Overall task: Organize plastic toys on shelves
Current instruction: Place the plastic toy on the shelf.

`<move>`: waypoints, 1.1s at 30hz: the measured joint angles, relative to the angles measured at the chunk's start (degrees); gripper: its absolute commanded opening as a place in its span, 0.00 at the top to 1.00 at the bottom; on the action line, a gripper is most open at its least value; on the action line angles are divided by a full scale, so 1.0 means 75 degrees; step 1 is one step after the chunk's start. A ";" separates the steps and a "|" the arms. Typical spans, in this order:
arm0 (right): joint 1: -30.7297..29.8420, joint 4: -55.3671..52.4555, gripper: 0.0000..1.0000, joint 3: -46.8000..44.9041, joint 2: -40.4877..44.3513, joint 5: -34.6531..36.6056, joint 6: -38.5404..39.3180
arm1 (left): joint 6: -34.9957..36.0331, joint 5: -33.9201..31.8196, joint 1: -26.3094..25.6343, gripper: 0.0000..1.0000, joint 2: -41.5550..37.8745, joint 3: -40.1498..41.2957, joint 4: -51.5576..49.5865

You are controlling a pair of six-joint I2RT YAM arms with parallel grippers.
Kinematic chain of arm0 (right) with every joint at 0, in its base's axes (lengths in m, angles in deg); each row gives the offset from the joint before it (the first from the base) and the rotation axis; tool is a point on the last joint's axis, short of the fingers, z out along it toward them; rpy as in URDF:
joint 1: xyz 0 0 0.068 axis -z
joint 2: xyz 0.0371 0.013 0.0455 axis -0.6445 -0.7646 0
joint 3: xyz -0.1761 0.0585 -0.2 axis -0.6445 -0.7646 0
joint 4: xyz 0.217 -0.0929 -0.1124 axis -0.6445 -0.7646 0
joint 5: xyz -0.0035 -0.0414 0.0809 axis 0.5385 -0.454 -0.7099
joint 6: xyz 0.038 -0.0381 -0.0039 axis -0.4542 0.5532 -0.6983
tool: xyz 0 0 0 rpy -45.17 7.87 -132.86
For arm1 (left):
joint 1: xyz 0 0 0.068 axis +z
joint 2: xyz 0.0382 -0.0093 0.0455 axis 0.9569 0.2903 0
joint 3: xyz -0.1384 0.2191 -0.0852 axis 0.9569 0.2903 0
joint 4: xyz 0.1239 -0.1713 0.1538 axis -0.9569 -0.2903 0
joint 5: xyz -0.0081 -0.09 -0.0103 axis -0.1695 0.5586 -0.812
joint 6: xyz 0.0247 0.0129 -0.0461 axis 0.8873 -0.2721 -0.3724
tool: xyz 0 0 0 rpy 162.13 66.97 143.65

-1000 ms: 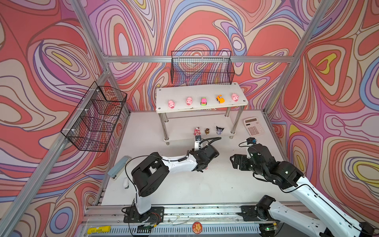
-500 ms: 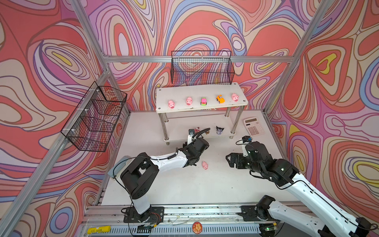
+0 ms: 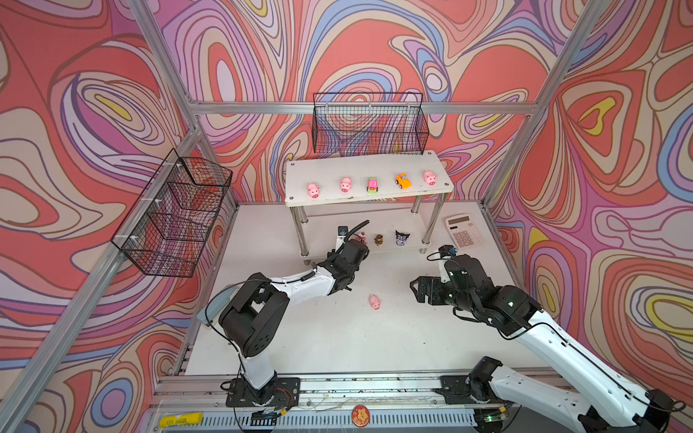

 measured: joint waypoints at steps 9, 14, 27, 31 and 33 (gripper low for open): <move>0.0000 0.0146 0.02 0.0058 -0.0239 0.0035 0.0041 | 0.0227 0.0344 0.0306 0.75 0.0329 -0.0353 0.0216; 0.0000 0.0160 0.01 0.0108 -0.0358 0.0085 0.0050 | 0.0286 0.0475 0.0458 0.74 0.0522 -0.0603 0.0332; 0.0000 0.0781 0.02 0.0184 -0.0624 -0.0277 0.0216 | 0.0399 0.0813 0.0764 0.74 0.0918 -0.1061 0.0361; 0.0000 0.0985 0.02 0.0201 -0.0906 -0.0382 0.0289 | 0.0399 0.0860 0.0825 0.74 0.0947 -0.1145 0.0358; 0.0000 0.1046 0.02 0.0210 -0.1008 -0.0417 0.0318 | 0.0399 0.0892 0.0871 0.73 0.0979 -0.1183 0.0361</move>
